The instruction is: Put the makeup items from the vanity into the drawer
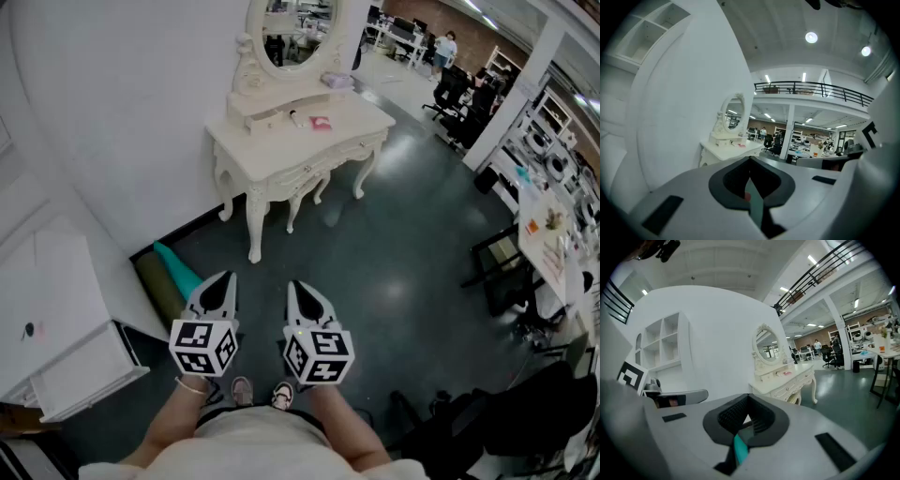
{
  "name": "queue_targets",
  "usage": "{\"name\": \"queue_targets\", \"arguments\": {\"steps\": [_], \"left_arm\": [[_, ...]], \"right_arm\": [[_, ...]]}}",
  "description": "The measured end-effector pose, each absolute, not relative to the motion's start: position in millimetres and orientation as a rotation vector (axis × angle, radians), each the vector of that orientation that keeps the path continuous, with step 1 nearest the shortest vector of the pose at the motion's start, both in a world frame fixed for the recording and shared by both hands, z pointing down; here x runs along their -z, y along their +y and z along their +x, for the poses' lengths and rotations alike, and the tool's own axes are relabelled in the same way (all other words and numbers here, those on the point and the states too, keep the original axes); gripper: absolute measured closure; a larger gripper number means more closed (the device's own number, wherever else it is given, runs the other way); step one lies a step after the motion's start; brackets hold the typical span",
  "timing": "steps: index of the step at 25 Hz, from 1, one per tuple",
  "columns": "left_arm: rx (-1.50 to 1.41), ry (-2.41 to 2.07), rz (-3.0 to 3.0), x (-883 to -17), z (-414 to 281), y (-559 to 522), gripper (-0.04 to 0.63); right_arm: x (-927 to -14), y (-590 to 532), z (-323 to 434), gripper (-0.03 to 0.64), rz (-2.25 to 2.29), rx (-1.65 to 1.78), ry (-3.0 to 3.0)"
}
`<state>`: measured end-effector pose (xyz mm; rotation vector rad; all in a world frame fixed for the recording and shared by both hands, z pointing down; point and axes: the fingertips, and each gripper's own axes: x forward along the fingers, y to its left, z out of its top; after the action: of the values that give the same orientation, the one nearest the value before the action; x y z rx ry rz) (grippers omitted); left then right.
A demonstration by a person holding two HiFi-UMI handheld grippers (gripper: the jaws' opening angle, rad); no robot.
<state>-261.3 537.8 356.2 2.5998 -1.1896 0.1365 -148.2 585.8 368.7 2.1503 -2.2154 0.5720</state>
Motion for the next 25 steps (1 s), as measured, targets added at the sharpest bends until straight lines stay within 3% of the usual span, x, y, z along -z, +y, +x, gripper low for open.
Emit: {"name": "queue_targets", "arguments": {"steps": [16, 25], "left_arm": [[-0.176, -1.193, 2.610, -358.0, -246.5, 532.3, 0.591], [-0.191, -1.217, 2.611, -357.6, -203.2, 535.5, 0.591]], "right_arm": [[-369.4, 581.3, -133.8, 0.600, 2.169, -0.616, -2.237], [-376.4, 592.2, -84.3, 0.600, 2.185, -0.672, -2.228]]}}
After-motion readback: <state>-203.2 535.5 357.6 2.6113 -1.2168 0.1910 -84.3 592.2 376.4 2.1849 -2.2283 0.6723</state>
